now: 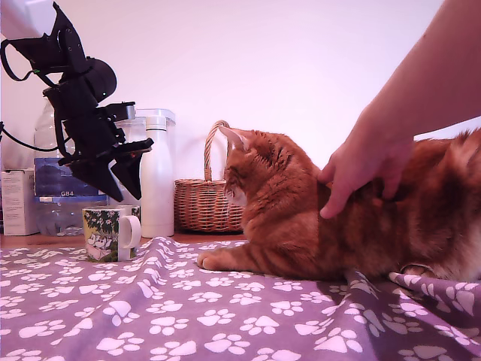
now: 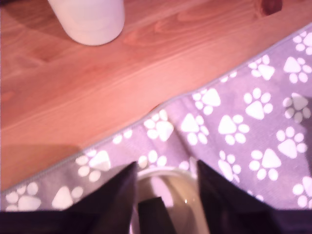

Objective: Pick up the coffee capsules from the table one by one and drop them inside the nearest coffee cup

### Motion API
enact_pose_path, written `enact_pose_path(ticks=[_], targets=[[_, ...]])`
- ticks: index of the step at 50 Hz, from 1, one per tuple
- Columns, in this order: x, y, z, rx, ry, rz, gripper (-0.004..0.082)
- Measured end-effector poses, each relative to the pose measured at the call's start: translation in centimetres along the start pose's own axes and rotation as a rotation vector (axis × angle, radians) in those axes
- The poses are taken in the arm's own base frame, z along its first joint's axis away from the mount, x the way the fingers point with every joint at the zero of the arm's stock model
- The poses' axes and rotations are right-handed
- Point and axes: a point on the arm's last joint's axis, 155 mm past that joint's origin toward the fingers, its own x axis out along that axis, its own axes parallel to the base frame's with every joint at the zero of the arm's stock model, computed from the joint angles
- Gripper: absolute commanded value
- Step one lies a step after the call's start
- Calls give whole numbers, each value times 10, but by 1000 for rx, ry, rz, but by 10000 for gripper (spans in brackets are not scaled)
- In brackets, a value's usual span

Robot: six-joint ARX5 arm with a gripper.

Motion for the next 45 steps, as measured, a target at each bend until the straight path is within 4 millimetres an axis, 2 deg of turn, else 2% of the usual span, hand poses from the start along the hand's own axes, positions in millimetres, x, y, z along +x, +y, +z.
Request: enact_pose_path(ticks=[18, 25, 31, 37, 45], targets=[[1, -18, 17, 40, -59, -13, -23], [-9, -20, 25, 47, -84, -12, -23], [-33, -24, 44, 63, -163, -5, -23], [-70, -33, 60, 86, -254, -1, -24], [-106, -46, 63, 120, -381, 23, -23]])
